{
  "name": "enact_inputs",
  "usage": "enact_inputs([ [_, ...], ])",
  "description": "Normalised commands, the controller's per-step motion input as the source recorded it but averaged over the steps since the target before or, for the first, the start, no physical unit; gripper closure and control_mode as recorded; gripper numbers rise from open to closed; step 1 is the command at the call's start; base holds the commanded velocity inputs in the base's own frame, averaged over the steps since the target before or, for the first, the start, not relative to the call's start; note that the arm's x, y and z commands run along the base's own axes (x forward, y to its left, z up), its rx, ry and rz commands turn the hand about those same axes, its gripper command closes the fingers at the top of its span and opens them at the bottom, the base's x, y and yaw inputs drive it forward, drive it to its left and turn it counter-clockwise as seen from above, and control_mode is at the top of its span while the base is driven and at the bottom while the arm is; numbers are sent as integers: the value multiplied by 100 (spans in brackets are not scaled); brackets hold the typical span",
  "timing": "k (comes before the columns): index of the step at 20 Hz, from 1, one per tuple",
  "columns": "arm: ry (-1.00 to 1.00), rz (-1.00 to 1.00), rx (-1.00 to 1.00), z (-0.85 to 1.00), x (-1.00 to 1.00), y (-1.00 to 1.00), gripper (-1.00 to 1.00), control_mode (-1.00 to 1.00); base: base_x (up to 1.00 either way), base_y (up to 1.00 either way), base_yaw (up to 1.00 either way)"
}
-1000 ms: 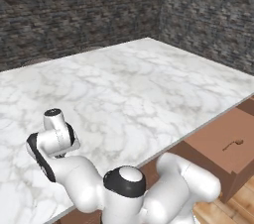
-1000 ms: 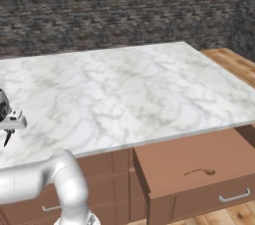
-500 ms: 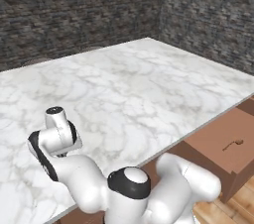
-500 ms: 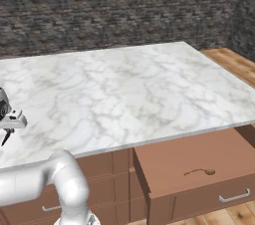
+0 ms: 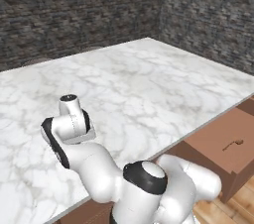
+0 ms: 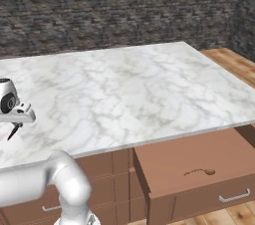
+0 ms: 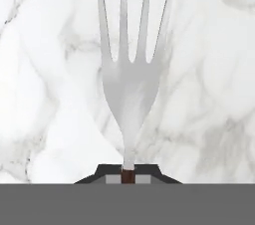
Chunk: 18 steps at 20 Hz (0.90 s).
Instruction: Organize the utensils by type. Pick up the wooden spoons from the counter and place them in the open cabinet. Then pick up the metallic utensils from the counter and place them in the open drawer.
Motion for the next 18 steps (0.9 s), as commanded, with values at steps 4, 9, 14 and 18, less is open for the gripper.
enact_inputs([
  [4,-7,-10,0,32,-10,-75,100,-100,0,0,0],
  [9,-8,-12,0,40,-11,-77,100,-100,0,0,0],
  [14,-8,-17,0,45,-10,-75,100,-100,0,0,0],
  [18,-8,-19,0,43,-9,-76,100,-100,0,0,0],
])
